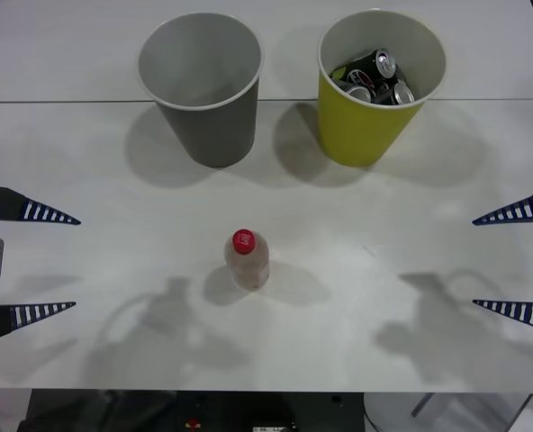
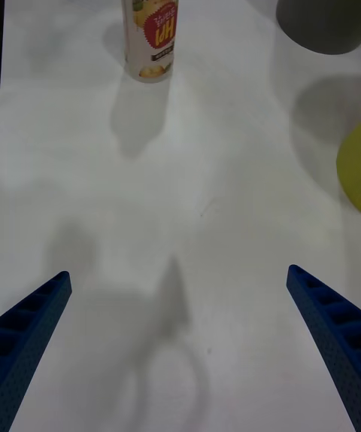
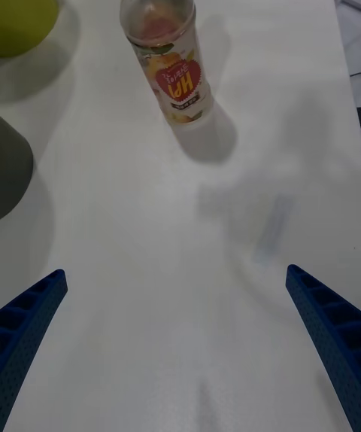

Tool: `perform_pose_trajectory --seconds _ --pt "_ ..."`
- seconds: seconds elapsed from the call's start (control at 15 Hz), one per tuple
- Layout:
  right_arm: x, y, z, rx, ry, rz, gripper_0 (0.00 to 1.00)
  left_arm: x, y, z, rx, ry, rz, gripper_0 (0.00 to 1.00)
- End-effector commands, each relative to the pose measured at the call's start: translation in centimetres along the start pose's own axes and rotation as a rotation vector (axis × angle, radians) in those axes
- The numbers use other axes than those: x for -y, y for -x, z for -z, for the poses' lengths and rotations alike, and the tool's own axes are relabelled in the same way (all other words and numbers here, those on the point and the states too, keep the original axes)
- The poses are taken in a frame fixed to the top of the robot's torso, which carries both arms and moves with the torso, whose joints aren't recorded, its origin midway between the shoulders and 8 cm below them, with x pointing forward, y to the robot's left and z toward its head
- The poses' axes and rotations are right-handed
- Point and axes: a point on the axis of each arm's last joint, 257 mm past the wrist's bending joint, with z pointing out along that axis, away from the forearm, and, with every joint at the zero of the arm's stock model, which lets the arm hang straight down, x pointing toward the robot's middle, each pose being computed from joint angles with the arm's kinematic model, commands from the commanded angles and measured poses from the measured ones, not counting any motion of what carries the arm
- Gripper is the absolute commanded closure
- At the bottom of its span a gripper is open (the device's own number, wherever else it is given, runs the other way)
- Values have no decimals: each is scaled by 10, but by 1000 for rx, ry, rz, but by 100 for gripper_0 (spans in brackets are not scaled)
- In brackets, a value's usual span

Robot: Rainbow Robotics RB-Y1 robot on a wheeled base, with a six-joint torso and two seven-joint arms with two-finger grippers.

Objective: Put the can into the green bin and the plastic bottle into the gray bin

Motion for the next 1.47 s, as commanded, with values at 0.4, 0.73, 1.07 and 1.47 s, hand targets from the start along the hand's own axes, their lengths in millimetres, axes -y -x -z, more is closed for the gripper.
perform_pose_trajectory --seconds 0.4,0.73,1.07,1.47 --pt "0 0 0 0 0 0 0 12 -5 1 19 2 74 0" --pt "0 0 0 0 0 0 0 17 5 -16 109 26 166 0" --pt "0 0 0 0 0 0 0 17 7 -40 210 30 209 0" --pt "0 0 0 0 0 0 0 13 14 -76 334 42 226 0"
